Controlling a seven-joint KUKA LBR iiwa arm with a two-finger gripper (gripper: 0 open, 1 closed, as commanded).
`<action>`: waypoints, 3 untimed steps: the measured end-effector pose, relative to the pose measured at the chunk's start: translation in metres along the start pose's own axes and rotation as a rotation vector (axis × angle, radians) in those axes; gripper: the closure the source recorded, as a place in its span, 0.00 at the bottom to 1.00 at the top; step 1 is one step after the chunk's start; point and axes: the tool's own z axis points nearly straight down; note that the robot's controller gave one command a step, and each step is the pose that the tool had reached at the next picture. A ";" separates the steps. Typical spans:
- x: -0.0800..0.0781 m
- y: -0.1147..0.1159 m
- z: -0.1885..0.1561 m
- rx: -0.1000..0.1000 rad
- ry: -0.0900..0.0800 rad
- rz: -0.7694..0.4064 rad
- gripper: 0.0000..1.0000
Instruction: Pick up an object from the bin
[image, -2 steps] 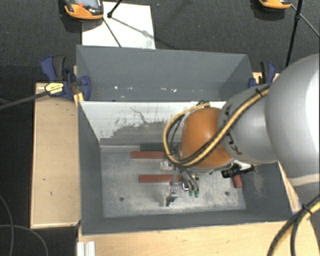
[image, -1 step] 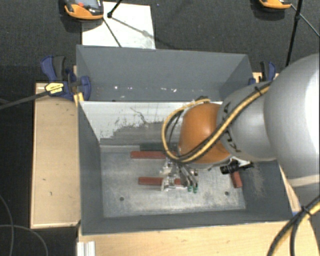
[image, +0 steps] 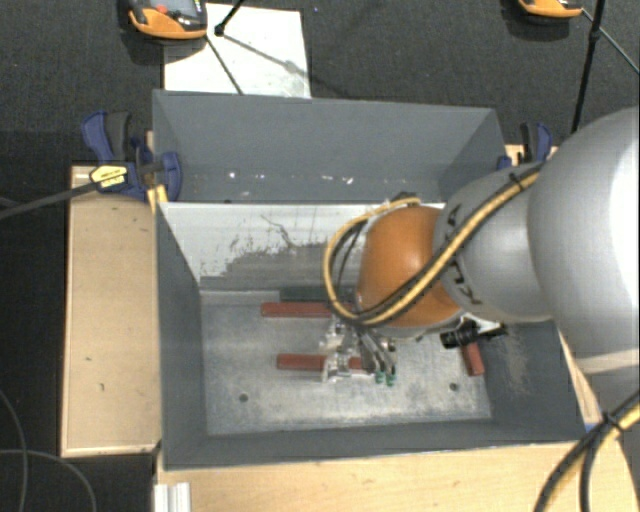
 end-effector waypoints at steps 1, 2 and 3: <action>0.002 0.000 -0.004 0.001 0.005 0.000 1.00; 0.003 -0.001 -0.024 0.003 0.015 0.000 1.00; 0.001 0.000 -0.039 0.002 0.009 0.001 1.00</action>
Offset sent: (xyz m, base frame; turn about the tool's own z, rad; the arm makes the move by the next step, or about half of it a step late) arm 0.0000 0.0001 0.0566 0.0000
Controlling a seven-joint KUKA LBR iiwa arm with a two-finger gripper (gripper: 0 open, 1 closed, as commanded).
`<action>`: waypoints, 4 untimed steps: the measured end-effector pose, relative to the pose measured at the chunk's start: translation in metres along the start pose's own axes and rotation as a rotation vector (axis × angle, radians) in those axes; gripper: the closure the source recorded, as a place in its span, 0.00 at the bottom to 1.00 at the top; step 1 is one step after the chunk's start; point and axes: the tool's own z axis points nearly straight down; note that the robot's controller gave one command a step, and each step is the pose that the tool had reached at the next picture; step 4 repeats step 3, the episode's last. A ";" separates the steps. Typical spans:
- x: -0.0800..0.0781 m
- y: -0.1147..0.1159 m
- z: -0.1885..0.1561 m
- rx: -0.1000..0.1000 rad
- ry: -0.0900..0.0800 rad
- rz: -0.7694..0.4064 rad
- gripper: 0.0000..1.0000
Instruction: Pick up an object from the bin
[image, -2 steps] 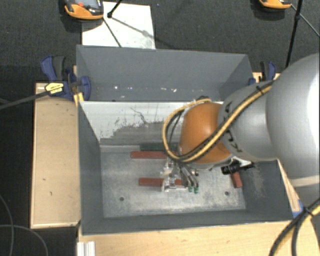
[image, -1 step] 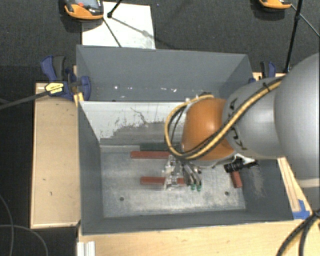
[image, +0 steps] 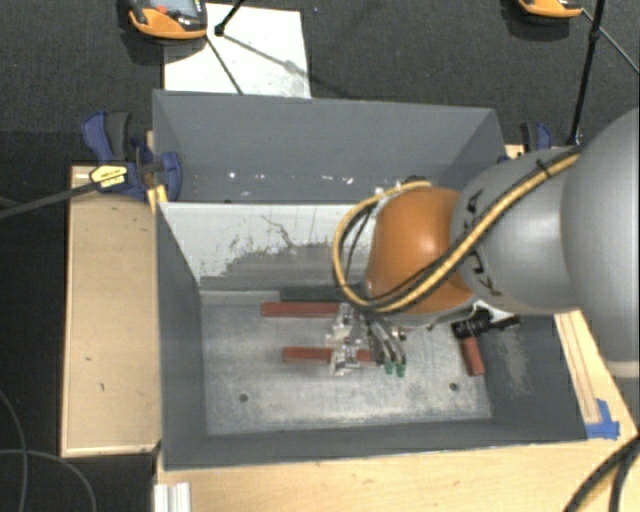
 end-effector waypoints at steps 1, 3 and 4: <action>0.000 0.000 -0.012 0.000 0.000 0.000 1.00; -0.001 0.000 -0.030 0.000 -0.001 0.000 1.00; -0.001 0.000 -0.030 0.000 -0.001 0.000 1.00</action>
Offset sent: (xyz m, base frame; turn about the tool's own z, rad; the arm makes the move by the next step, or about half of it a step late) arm 0.0000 0.0000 0.0397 0.0000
